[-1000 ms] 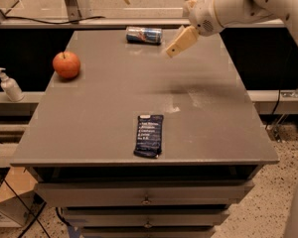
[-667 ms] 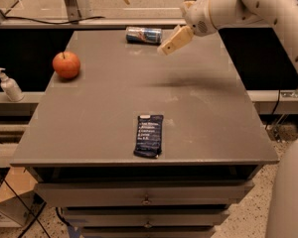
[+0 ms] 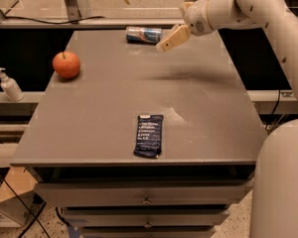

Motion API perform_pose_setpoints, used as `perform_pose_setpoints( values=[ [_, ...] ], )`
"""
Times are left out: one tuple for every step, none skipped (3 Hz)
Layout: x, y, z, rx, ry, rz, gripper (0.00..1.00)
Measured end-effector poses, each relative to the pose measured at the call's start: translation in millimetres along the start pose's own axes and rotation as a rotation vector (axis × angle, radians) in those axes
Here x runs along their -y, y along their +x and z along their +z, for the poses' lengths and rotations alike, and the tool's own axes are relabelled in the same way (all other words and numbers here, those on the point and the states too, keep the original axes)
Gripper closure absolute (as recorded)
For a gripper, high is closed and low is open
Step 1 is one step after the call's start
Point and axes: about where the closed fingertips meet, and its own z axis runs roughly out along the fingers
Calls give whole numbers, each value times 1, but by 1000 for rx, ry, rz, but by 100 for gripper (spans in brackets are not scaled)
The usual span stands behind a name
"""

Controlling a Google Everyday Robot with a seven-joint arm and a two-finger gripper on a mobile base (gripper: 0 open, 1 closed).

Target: Move redbull can near rxbar blueberry

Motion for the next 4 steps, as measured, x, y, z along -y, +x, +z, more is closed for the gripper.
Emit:
perform_pose_setpoints(
  values=[
    [0, 10, 10, -12, 17, 44, 0],
    [5, 16, 36, 13, 65, 84, 0],
    [19, 20, 63, 58, 107, 124, 0],
    [32, 26, 88, 83, 116, 159, 0]
  ],
)
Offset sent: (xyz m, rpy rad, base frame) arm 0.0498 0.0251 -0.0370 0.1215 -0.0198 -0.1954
